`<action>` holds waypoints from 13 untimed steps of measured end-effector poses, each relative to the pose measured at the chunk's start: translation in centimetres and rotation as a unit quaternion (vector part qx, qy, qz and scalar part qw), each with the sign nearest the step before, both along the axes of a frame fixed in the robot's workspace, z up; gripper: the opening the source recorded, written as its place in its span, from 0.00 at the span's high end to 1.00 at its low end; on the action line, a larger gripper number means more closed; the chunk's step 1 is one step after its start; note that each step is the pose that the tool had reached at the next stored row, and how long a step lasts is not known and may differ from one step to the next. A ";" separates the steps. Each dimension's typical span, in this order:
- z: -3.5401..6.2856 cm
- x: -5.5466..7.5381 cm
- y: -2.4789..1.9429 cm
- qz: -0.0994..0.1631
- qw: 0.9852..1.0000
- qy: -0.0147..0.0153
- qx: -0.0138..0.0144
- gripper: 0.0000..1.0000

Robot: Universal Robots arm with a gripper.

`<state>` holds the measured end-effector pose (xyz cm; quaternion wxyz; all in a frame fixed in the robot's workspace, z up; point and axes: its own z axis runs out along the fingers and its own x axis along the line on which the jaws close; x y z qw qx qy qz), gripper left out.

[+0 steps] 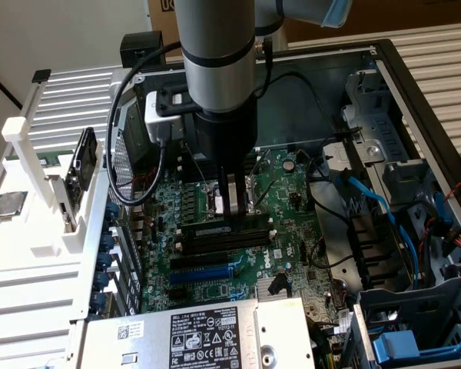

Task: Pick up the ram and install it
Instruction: 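Insert the ram into the slot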

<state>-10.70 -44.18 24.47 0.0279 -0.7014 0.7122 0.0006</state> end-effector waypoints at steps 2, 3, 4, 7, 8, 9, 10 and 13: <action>0.00 0.0 0.00 0.000 1.000 0.000 0.000 0.88; -0.01 0.0 0.00 0.000 1.000 0.000 0.000 0.88; -0.02 0.0 0.00 0.000 1.000 0.000 0.000 0.88; -0.08 0.0 0.00 0.000 1.000 0.002 0.000 0.88; -0.09 0.0 0.00 0.000 1.000 0.003 0.000 0.88; -0.09 0.0 0.00 0.000 1.000 0.004 0.000 0.88; -0.10 0.0 0.00 0.000 1.000 0.005 0.000 0.88; -0.12 0.2 0.01 0.000 1.000 0.007 0.000 0.88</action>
